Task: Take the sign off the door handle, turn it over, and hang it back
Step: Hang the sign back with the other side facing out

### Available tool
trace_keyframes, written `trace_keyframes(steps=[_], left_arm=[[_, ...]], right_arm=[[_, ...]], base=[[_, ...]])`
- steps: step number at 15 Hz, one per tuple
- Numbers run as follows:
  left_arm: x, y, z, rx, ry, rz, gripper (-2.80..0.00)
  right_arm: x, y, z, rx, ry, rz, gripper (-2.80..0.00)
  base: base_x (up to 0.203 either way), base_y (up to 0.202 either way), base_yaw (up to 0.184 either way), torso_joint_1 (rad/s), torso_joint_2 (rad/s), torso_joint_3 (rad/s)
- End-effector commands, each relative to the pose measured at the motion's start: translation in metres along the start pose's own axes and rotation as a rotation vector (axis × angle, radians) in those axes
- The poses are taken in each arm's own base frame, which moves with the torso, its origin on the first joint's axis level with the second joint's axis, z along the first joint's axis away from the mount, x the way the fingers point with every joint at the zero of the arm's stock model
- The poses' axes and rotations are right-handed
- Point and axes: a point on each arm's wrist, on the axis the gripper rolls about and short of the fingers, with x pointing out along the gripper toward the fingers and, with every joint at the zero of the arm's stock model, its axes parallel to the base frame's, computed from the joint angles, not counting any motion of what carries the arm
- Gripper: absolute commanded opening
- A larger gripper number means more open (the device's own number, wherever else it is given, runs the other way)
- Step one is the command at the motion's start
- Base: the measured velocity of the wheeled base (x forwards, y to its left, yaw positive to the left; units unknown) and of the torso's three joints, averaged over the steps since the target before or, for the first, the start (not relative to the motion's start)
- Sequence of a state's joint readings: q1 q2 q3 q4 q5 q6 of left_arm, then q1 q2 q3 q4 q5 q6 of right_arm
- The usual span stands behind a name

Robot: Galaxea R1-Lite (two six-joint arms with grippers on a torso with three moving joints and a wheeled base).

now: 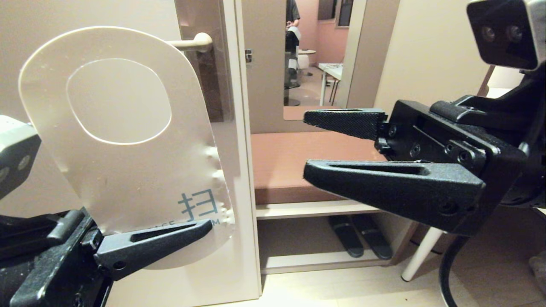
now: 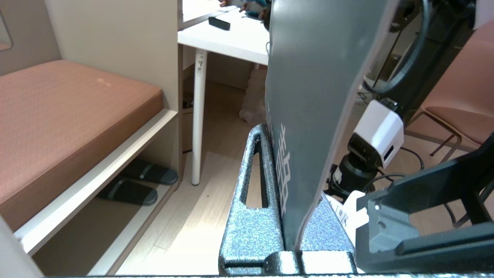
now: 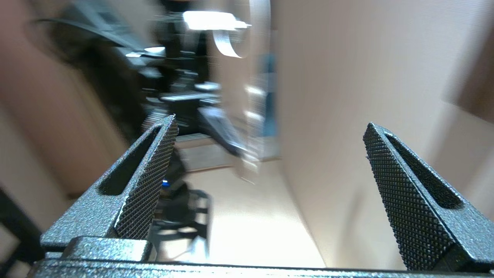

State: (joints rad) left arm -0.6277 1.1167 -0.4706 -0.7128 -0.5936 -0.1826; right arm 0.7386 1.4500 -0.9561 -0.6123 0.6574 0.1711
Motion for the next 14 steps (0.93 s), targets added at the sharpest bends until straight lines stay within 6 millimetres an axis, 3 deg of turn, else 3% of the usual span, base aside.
trace_keyframes(steps=[1,2,3,8,14], left_arm=[[-0.003,-0.002,-0.001,0.003,-0.005,-0.001,-2.80],[-0.004,-0.002,-0.002,0.002,-0.002,0.000,-2.80],[-0.005,-0.002,-0.003,0.001,-0.003,0.000,-2.80],[-0.006,-0.003,-0.003,0.002,-0.004,0.001,-2.80],[-0.010,-0.004,-0.008,-0.001,0.004,0.004,-2.80]], right_arm=[[-0.022,-0.008,0.001,-0.019,-0.009,-0.079,0.00],[-0.032,-0.014,-0.001,-0.028,-0.004,-0.128,0.00],[-0.043,-0.020,-0.004,-0.035,0.003,-0.178,-2.80],[-0.086,-0.035,-0.012,-0.043,-0.001,-0.448,-2.80],[-0.144,-0.031,-0.036,-0.029,0.016,-0.763,-2.80]], base=[[0.000,0.000,0.000,0.000,0.00,0.000],[0.000,0.000,0.000,0.000,0.00,0.000],[0.000,0.000,0.000,0.000,0.00,0.000],[0.000,0.000,0.000,0.000,0.00,0.000],[0.000,0.000,0.000,0.000,0.00,0.000]])
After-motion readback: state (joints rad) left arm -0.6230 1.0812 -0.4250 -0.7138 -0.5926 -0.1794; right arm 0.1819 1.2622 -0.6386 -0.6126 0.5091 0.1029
